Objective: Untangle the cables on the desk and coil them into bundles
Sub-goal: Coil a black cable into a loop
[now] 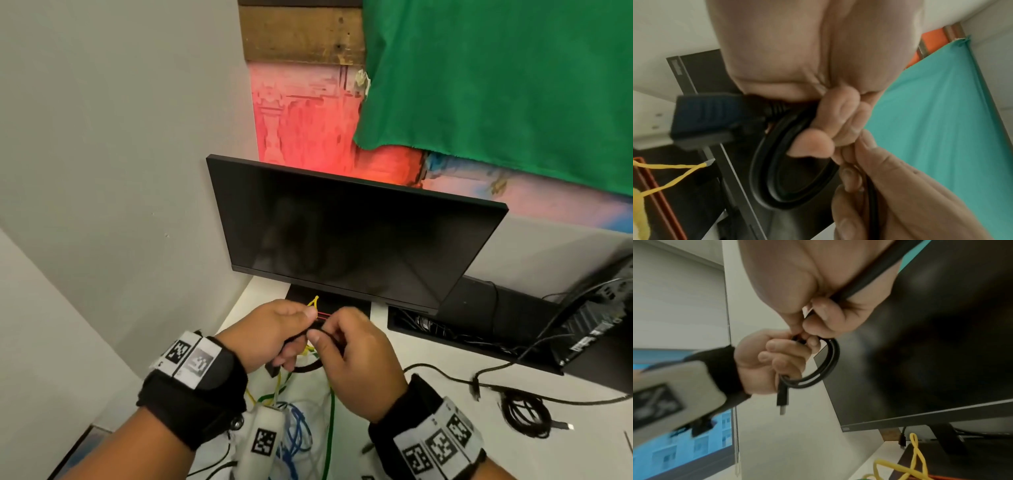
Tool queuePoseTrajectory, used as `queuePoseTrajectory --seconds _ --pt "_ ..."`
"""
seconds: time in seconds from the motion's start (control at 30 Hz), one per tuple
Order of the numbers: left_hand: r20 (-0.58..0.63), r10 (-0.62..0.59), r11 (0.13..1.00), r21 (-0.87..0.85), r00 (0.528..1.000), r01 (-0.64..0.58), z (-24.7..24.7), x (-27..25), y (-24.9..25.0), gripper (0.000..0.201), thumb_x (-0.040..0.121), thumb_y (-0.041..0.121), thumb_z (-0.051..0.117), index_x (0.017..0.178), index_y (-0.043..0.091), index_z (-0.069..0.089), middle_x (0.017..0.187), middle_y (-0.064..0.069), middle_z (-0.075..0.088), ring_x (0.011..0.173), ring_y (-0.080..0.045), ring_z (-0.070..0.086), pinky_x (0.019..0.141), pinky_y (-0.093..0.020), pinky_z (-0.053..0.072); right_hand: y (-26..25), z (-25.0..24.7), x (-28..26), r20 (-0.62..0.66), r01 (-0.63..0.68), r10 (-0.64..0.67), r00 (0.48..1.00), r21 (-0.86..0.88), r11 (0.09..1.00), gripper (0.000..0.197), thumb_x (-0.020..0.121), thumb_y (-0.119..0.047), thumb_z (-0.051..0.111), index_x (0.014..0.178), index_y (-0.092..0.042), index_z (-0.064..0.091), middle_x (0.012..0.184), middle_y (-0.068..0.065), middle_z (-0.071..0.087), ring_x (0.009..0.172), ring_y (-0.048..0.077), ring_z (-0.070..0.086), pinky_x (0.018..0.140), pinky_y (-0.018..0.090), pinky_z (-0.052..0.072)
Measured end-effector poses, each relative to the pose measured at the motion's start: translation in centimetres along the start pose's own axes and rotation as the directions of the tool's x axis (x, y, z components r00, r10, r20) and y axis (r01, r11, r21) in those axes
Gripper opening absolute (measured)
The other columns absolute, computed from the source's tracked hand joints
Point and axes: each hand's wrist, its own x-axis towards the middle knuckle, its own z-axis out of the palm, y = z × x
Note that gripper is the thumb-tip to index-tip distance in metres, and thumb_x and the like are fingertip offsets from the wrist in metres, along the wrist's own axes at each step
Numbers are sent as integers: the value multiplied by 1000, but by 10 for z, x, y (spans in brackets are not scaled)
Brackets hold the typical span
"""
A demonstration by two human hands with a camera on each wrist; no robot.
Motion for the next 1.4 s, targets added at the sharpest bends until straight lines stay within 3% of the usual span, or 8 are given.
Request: queuePoseTrajectory --seconds 0.2,0.4,0.63,0.77,0.93,1.17,1.3,1.4 --pt "39 -8 1000 7 999 8 2 6 2 36 99 36 49 80 7 60 50 -1 47 41 -14 42 53 -29 49 8 -3 8 225 22 -11 974 -45 999 25 101 -44 46 99 -24 61 78 -8 65 73 12 61 69 38 51" --pt "-187 60 876 482 980 39 -9 10 -4 27 93 40 61 73 21 67 63 4 62 59 -7 57 66 -33 48 30 -5 16 73 -94 101 992 -103 990 29 102 -44 40 84 -25 52 64 -8 55 58 8 52 50 21 35" --pt "-148 -86 989 103 985 102 -11 3 2 21 98 7 50 95 5 71 78 -12 74 76 -27 74 72 -34 60 49 3 18 127 -126 178 976 -340 932 35 104 -46 30 92 -19 48 76 -3 56 73 24 60 64 37 46" --pt "-130 87 966 254 988 -52 -3 3 -3 10 86 13 72 88 23 72 80 1 73 74 -10 68 69 -19 53 49 4 15 74 -146 157 985 -133 980 36 102 -46 34 76 -23 44 63 -5 50 59 17 50 53 31 36" --pt "-362 325 897 411 874 -162 15 8 -26 25 77 17 79 87 30 60 80 8 61 68 3 55 64 -9 43 44 -7 16 25 -126 125 992 41 991 35 97 -50 33 69 -32 44 59 -8 50 56 8 49 51 19 36" --pt "-259 321 912 343 911 -223 19 15 -37 34 87 19 68 111 41 57 89 5 70 76 -19 67 74 -32 57 41 -8 7 93 -131 122 988 91 987 36 98 -50 34 70 -30 45 60 -5 52 54 9 47 53 27 40" --pt "-224 343 834 520 912 -186 21 16 -39 29 75 27 61 102 38 65 88 8 65 80 -10 62 73 -23 51 36 -4 5 148 -75 62 987 85 994 33 101 -46 37 71 -34 45 58 -8 49 55 8 48 52 28 38" --pt "-188 241 932 317 952 -174 13 15 -35 28 66 18 65 90 30 73 91 4 65 87 -14 65 81 -30 52 36 -4 2 143 -87 67 988 139 986 34 100 -49 35 75 -31 50 60 -5 50 55 9 47 55 36 41"
